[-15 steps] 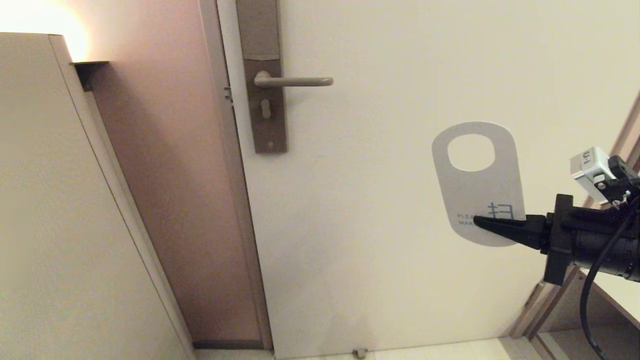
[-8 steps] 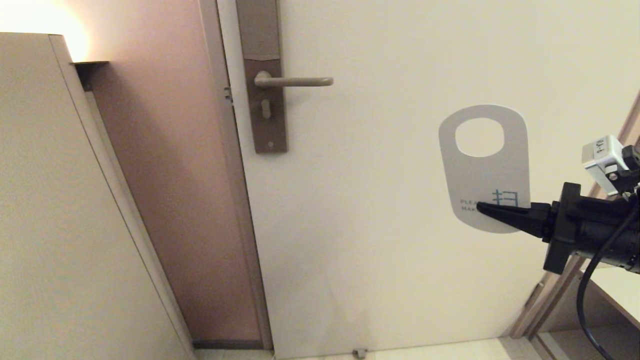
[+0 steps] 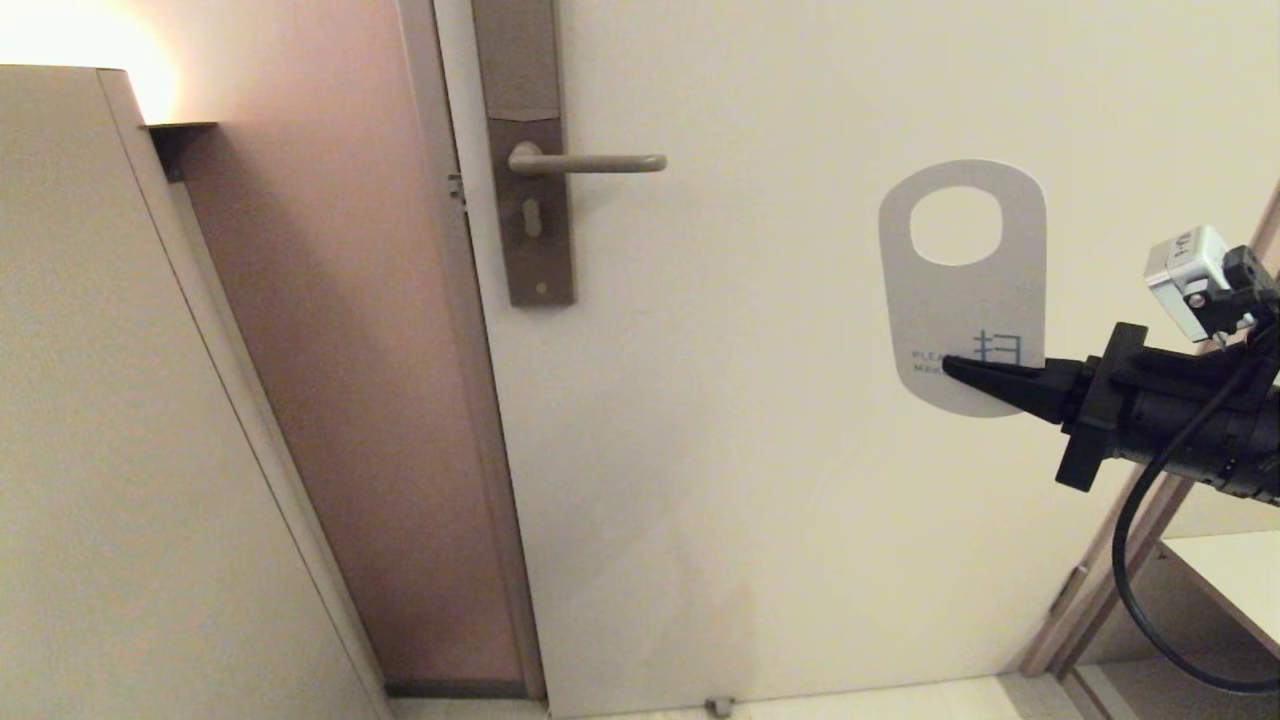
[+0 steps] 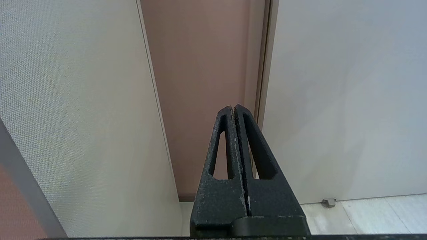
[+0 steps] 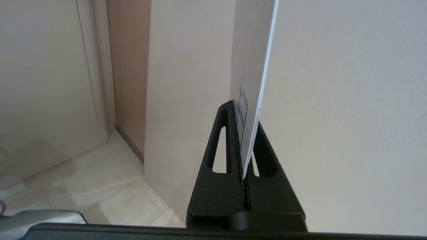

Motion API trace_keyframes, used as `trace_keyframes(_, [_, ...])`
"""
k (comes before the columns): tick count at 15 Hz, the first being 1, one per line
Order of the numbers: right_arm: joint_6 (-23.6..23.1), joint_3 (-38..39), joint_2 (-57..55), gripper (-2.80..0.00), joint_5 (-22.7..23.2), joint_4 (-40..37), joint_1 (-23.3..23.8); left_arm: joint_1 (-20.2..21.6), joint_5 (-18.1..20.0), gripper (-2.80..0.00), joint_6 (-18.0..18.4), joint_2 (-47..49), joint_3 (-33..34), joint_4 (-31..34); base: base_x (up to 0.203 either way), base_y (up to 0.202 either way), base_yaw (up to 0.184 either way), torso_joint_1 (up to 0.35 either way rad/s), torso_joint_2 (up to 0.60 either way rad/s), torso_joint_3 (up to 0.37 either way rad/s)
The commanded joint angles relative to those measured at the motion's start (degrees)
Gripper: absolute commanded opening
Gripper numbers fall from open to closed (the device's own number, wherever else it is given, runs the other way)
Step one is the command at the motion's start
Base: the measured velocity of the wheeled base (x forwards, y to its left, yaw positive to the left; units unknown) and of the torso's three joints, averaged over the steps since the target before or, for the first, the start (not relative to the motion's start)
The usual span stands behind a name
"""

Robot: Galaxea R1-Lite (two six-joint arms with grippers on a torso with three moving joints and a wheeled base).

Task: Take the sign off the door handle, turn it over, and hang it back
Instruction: Hang the sign back with the other side facing out

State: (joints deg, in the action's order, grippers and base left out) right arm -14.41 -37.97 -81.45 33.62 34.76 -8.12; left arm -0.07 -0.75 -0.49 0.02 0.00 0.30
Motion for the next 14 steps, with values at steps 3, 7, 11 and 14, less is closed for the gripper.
trace_keyframes(3, [0.47, -3.43, -3.44, -2.80, 0.15, 0.23, -1.20, -0.01, -0.04, -2.80, -0.04, -0.02, 0.00, 0.05, 0.000, 0.000, 0.000, 0.000, 0.00, 0.000])
trace_keyframes(7, [1.04, -9.00, -9.25, -2.80, -1.95, 0.24, -7.09, -0.01, -0.04, -2.80, -0.04, -0.02, 0.00, 0.03, 0.000, 0.000, 0.000, 0.000, 0.00, 0.000])
trace_keyframes(11, [7.04, -17.20, -14.74, -2.80, -8.90, 0.09, -15.97, 0.07, -0.04, -2.80, -0.04, -0.02, 0.00, 0.05, 0.000, 0.000, 0.000, 0.000, 0.00, 0.000])
trace_keyframes(14, [12.63, -21.83, -17.51, -2.80, -16.13, -1.12, -18.50, -0.01, -0.04, -2.80, -0.04, -0.02, 0.00, 0.05, 0.000, 0.000, 0.000, 0.000, 0.00, 0.000])
